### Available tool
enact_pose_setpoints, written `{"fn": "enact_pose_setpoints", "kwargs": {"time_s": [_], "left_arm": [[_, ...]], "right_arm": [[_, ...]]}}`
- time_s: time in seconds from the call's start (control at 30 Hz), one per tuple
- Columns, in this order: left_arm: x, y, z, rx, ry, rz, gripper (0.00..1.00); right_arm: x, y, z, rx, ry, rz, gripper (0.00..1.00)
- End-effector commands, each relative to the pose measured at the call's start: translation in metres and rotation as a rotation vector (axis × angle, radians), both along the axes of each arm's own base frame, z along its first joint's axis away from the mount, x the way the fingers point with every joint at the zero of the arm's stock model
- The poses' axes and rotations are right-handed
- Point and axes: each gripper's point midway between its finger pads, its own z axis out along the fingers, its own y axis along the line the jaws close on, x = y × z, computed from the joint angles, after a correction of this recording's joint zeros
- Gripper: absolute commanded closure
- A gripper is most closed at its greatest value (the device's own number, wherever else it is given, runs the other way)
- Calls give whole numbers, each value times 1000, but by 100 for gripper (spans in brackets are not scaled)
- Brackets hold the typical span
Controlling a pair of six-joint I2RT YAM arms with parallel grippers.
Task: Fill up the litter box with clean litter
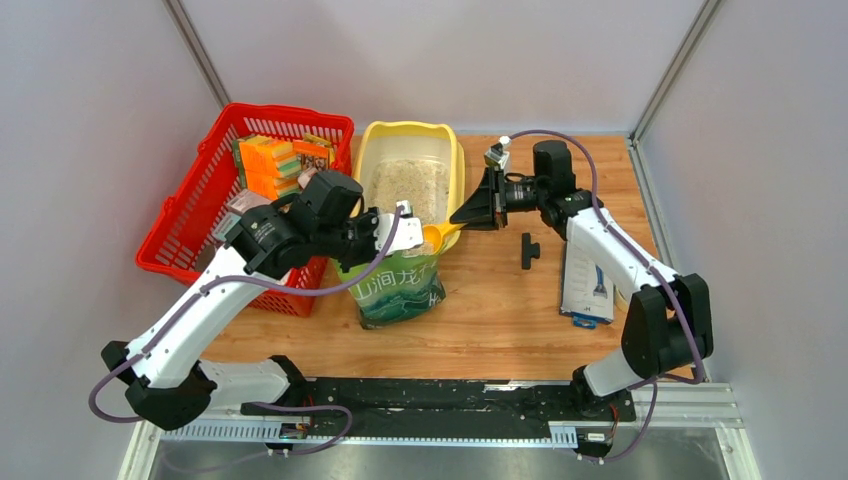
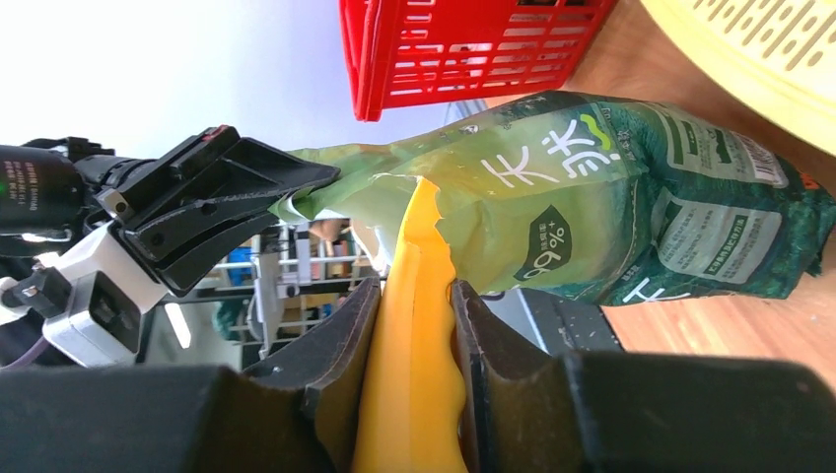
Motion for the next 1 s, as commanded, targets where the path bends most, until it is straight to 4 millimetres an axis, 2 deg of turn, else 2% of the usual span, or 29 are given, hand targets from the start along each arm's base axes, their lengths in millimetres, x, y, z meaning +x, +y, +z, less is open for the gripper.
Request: {"fn": "enact_pose_setpoints", "kwargs": {"time_s": [0.0, 0.03, 0.23, 0.43, 0.6, 0.7, 0.97], "left_arm": [[14, -13, 73, -192, -231, -13, 100], [15, -13, 73, -194, -231, -10, 100], [14, -21, 68, -203, -199, -26, 100], [14, -28, 63, -203, -177, -43, 100], [14, -27, 60, -199, -166, -36, 100], [15, -27, 57, -203, -172, -33, 100], [13, -42, 64, -286, -143, -43, 100]], "right_arm": [[16, -8, 10, -110, -150, -108, 100], [21, -13, -5, -187, -123, -151, 100], [28, -23, -20, -334, -147, -205, 100], [18, -4, 3, -232, -179, -119, 100], [14, -6, 23, -221, -216, -121, 100], [11, -6, 26, -217, -213, -118, 100], [9, -3, 13, -309, -228, -151, 100]]}}
